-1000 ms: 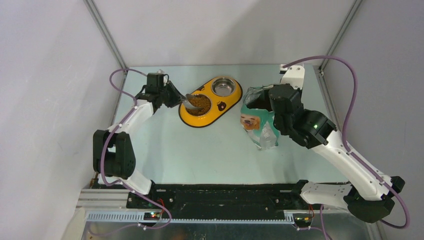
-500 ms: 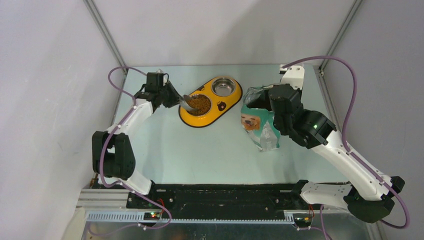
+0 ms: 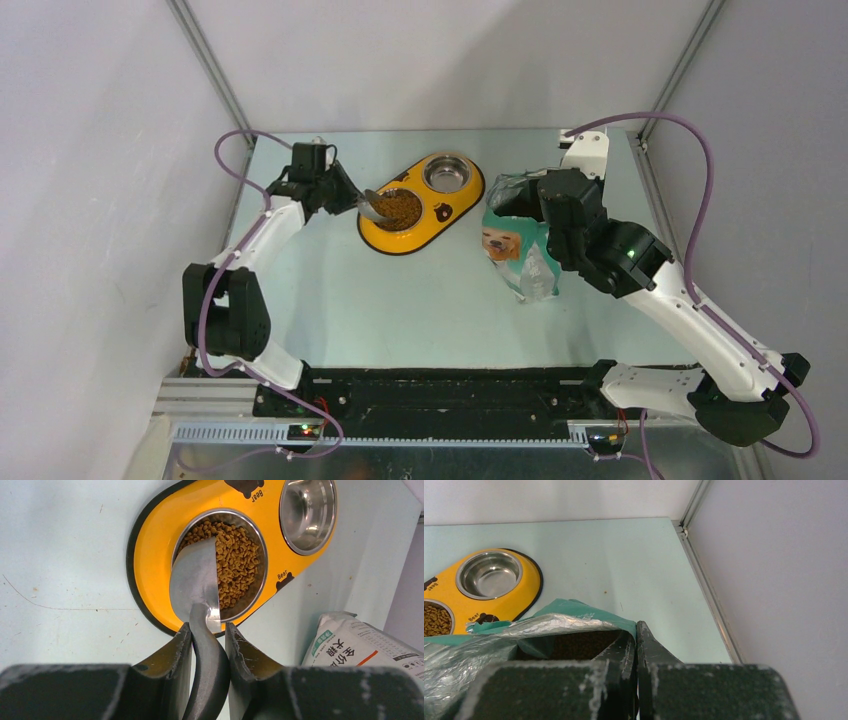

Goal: Serve the pet food
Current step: Pour the pet food into the pet food bowl, then collect the pet food from the pet food bag.

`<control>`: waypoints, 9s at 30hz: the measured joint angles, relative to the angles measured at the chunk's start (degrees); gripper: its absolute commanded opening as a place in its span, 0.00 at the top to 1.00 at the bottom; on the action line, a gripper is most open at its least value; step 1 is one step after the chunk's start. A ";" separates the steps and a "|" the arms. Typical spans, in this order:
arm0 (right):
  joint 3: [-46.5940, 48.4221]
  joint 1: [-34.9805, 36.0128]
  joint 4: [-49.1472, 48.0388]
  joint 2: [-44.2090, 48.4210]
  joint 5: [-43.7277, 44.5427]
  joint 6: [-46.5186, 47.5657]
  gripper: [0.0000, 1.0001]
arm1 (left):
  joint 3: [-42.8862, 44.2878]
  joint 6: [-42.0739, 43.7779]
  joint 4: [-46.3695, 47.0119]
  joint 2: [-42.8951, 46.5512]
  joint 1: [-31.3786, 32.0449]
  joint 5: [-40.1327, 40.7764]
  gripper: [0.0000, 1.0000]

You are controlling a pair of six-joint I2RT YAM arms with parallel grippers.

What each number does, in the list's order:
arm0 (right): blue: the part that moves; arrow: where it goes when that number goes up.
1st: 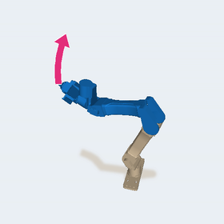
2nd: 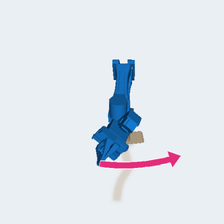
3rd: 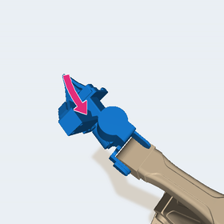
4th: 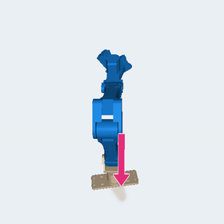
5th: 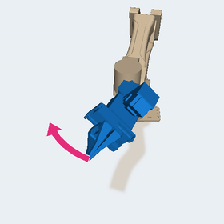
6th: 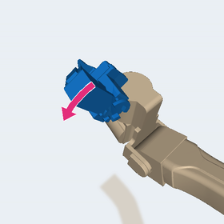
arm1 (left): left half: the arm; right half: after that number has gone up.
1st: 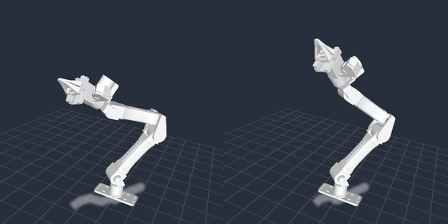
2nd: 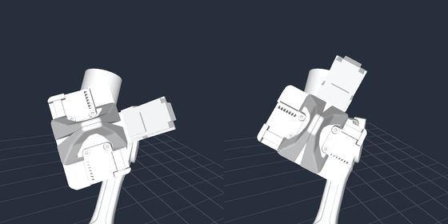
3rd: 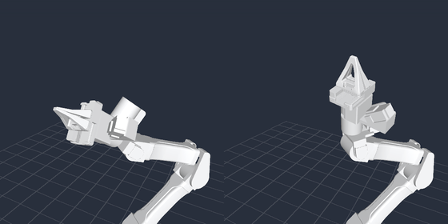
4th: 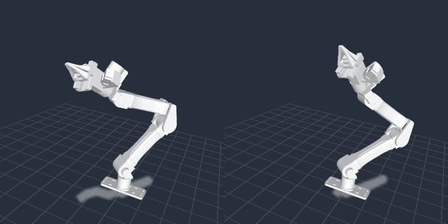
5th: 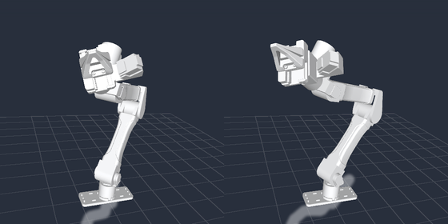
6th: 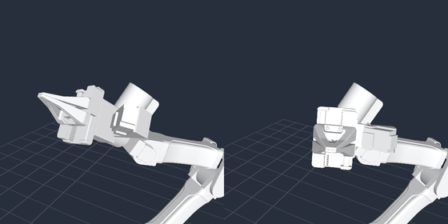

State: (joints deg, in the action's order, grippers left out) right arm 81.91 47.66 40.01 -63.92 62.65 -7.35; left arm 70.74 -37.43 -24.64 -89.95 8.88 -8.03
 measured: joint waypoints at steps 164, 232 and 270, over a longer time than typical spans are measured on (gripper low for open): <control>20.50 -0.61 13.94 -16.39 -16.35 -6.12 1.00 | 27.96 -11.28 -18.14 13.14 44.26 6.51 1.00; 30.40 0.92 11.06 -33.77 -6.34 -9.53 1.00 | 57.33 -13.03 -49.09 -12.00 37.86 28.87 1.00; -1.44 -12.04 -12.39 -12.81 -23.69 -13.11 1.00 | 20.55 -10.60 14.10 -15.98 35.21 -0.33 1.00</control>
State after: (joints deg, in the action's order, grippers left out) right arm 80.47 35.62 27.62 -76.73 38.96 -20.47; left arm 91.29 -48.03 -10.55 -105.93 44.10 -8.36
